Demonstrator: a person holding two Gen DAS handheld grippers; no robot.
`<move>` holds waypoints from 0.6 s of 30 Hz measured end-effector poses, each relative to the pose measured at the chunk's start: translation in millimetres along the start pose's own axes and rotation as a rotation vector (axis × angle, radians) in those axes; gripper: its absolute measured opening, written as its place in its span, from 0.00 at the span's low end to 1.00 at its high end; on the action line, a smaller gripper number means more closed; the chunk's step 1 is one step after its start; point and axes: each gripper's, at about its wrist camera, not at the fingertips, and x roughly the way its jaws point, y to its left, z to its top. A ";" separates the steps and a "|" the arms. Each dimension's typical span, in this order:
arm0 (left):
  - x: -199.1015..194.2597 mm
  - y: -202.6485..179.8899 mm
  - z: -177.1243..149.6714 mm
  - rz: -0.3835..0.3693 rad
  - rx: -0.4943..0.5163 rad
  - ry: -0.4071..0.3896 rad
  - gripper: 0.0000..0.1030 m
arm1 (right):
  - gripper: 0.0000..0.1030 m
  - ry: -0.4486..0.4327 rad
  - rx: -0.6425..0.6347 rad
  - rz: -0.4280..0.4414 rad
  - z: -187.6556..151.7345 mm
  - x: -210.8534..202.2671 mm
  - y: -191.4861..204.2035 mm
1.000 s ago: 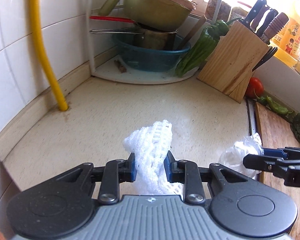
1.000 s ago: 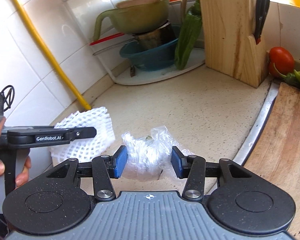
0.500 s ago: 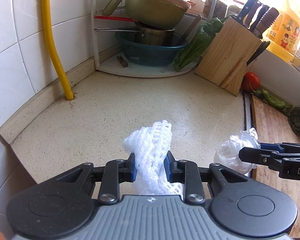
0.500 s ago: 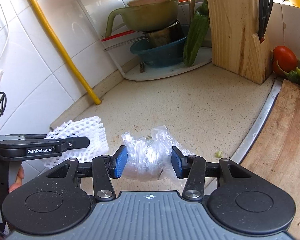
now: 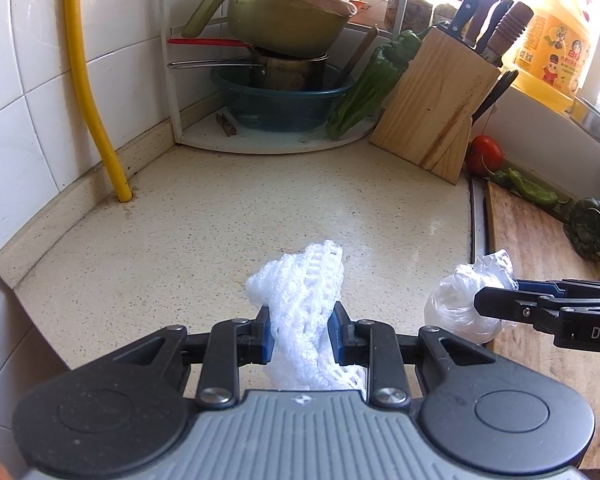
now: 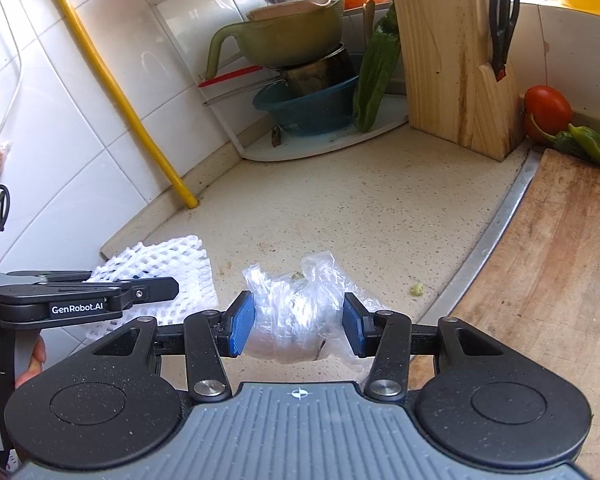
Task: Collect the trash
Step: 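Carry the foam net and plastic bag with both tools over the bin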
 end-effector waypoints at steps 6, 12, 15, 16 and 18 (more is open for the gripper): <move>-1.5 -3.4 -2.1 0.003 -0.002 -0.001 0.25 | 0.53 -0.013 0.004 -0.006 -0.3 -5.3 -5.1; -1.7 -5.2 -7.1 -0.003 -0.005 0.007 0.25 | 0.53 -0.009 0.005 -0.003 -4.1 -6.6 -7.7; -2.2 -3.7 -6.9 -0.005 -0.005 0.003 0.25 | 0.53 -0.003 0.007 -0.005 -5.2 -5.7 -8.6; -2.7 -2.4 -6.5 -0.007 -0.006 0.000 0.25 | 0.53 -0.002 0.006 -0.007 -5.1 -5.4 -8.3; -4.3 0.4 -6.5 -0.011 -0.006 -0.005 0.25 | 0.53 -0.004 0.005 -0.009 -4.1 -5.3 -7.5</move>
